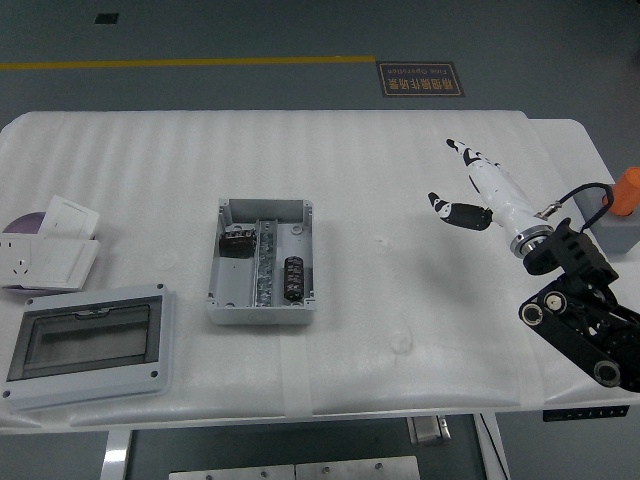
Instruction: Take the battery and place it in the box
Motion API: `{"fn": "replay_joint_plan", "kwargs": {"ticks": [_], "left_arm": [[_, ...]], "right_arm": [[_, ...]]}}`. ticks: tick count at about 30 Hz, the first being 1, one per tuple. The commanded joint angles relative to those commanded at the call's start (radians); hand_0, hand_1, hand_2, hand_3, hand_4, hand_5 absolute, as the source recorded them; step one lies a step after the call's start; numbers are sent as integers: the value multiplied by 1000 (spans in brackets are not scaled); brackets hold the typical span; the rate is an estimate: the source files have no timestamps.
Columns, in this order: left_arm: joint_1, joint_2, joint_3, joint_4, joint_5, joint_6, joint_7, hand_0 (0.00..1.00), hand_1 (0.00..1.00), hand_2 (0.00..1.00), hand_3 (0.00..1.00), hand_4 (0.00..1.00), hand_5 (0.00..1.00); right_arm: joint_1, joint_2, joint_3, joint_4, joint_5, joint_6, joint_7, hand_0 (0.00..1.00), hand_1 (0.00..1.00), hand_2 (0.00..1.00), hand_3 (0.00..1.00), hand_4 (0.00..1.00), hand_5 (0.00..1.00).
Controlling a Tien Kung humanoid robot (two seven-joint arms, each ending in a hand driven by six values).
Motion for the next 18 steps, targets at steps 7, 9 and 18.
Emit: {"fn": "replay_joint_plan", "kwargs": {"ticks": [7,9,18], "left_arm": [[7,4,-2,-1,1,0,2,549,641,527,546,447,367],[11,2,-3,-1,0,0,2,549,641,526,542,445,351],[13,-4,11,-1,-19,2,-2,549,641,526,542,448,347]], "right_arm": [[-91,-1,135,2,2,-25,27,998,946,968,998,665,294],[-108,1,162,3,4,-27,31,998,954,956,998,664,296],[-150,21,238,28,9,-34,50,995,953,950,998,663,298]]}}
